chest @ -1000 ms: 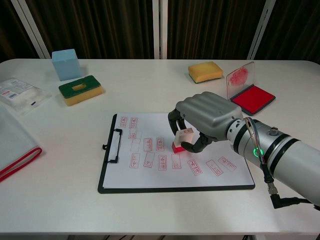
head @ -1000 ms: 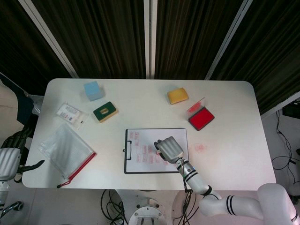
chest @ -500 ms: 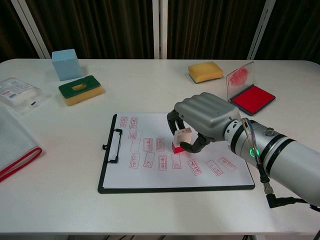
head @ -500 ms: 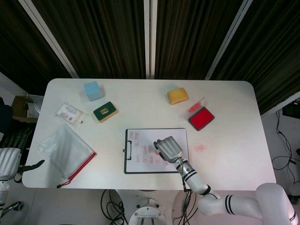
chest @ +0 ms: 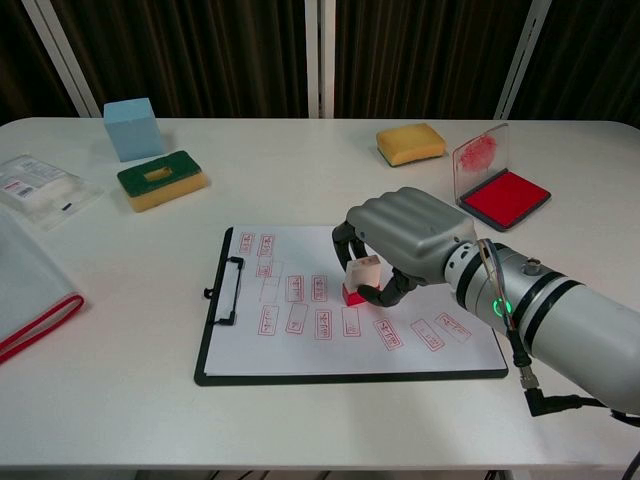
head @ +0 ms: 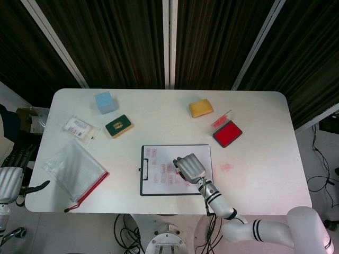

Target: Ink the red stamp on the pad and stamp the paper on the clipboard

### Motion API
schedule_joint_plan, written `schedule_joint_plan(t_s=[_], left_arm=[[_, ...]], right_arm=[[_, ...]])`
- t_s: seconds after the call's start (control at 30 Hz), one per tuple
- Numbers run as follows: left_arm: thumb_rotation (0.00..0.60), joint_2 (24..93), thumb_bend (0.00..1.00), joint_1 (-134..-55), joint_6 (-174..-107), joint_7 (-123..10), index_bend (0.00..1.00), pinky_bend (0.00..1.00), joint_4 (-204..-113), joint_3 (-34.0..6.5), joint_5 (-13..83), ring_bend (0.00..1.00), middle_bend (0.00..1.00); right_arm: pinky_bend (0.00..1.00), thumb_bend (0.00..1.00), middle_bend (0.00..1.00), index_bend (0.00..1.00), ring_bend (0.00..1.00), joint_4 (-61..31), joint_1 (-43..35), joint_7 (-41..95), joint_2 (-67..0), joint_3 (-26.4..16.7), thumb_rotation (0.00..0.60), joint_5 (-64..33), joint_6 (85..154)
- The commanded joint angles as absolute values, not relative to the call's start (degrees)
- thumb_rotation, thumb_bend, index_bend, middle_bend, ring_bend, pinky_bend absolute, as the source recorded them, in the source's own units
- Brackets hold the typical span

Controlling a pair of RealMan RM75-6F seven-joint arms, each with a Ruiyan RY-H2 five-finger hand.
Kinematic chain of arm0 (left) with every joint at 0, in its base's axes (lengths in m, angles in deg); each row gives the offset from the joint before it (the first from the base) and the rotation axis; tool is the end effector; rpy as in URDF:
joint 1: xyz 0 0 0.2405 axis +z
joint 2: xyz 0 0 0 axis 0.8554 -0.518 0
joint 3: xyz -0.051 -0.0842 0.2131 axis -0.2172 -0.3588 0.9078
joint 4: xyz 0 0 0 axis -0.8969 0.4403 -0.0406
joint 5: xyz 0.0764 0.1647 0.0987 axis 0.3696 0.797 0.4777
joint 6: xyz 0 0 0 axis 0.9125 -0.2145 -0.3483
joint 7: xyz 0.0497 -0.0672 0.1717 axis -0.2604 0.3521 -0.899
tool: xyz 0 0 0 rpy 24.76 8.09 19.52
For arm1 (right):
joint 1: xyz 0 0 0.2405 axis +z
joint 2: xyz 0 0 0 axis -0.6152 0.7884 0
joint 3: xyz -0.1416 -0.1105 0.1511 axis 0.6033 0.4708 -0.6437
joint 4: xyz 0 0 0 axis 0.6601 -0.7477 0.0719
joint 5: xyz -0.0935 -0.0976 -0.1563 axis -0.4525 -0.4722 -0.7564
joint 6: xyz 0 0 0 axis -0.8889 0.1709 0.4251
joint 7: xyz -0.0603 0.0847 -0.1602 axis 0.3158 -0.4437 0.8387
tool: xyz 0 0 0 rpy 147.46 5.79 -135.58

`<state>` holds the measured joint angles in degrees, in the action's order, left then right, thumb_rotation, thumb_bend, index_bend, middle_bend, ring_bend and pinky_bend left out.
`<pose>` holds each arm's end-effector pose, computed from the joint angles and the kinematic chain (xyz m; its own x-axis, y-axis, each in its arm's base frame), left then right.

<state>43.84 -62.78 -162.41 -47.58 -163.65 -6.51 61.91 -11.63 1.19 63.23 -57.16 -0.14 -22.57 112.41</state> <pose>-0.3303 0.2174 0.1518 0.4277 0.0071 0.9039 0.9038 -0.0169 -0.4276 -0.0881 -0.3006 -0.1277 0.5904 -0.2409 0.7703 -0.7439 -0.5327 0.4035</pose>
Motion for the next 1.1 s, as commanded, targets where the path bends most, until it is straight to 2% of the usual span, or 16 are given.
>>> schedule_joint_plan(t_s=[0.03,0.77,0.93,1.1], left_arm=[[0.433,43.86,0.09,-62.78,-162.38,-47.55,0.04,0.18,-163.62,-6.52,61.90,0.10,0.06],[0.431,43.85,0.09,-62.67,-162.51,-47.54,0.04,0.18,-163.52,-6.53,61.89,0.10,0.06],[0.429,43.47,0.09,-62.75,-162.66,-47.89,0.04,0.18,-164.05,-6.57,62.11,0.10,0.06],[0.429,43.33,0.09,-62.89,-162.65,-48.43,0.04,0.18,-164.68,-6.54,62.36,0.10,0.06]], right_arm=[[1.00,0.38,0.67,0.79,0.88,-11.88,1.11,63.21,-57.23,-0.03,0.600,-22.49,112.38],[1.00,0.40,0.69,0.81,0.88,-12.36,0.82,61.77,-57.62,-0.35,0.600,-23.47,113.11],[1.00,0.40,0.69,0.81,0.88,-8.31,0.67,61.62,-55.88,-1.16,0.600,-25.15,115.22],[1.00,0.40,0.69,0.82,0.88,-0.77,0.23,61.43,-51.39,-3.15,0.600,-27.53,118.79]])
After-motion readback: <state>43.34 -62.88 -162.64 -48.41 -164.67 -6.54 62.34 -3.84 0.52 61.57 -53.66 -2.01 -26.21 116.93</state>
